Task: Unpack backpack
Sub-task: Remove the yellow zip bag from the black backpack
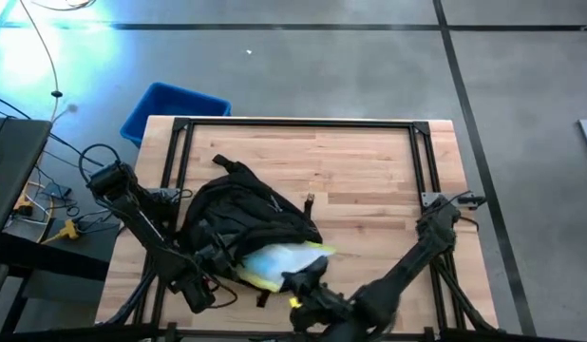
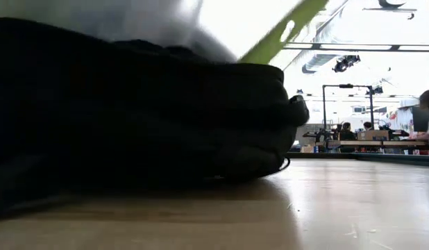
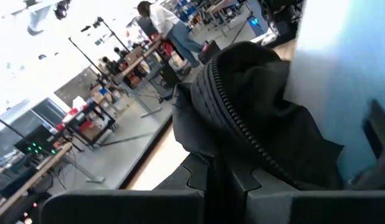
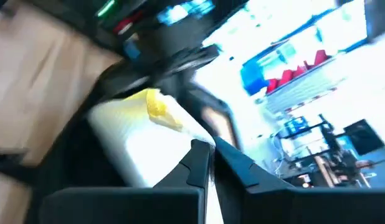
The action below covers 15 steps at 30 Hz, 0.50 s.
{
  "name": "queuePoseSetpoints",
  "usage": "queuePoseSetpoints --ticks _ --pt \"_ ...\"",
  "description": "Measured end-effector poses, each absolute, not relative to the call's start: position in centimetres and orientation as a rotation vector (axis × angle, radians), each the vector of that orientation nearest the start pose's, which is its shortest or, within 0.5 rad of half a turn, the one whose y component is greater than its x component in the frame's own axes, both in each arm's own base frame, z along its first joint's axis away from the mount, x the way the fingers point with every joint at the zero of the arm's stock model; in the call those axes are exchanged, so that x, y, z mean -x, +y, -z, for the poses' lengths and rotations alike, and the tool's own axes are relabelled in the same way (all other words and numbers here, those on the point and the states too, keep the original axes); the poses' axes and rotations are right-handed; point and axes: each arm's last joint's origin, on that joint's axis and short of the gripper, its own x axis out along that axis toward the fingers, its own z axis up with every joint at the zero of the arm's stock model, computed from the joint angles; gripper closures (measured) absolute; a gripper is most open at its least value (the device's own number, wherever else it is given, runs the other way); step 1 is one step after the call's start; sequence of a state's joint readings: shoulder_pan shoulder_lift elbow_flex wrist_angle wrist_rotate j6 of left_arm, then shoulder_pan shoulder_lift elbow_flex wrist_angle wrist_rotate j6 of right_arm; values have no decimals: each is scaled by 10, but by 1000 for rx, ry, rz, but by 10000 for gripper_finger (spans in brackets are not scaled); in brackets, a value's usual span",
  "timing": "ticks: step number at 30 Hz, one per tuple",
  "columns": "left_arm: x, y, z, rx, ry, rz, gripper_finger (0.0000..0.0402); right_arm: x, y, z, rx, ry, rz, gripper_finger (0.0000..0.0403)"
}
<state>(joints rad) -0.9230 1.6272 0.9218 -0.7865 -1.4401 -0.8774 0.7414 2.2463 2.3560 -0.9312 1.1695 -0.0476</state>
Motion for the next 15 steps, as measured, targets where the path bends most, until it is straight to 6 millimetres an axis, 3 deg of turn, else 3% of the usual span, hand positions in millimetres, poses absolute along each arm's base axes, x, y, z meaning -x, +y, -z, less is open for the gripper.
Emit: queuePoseSetpoints --ticks 8,10,15 --pt "-175 -185 -177 -523 501 -547 402 -346 281 -399 807 366 694 403" --pt "-173 -184 -176 -514 531 -549 402 -343 269 -418 815 362 796 403" --pt "-172 -183 -176 -480 546 -555 402 -337 229 -452 793 384 851 403"
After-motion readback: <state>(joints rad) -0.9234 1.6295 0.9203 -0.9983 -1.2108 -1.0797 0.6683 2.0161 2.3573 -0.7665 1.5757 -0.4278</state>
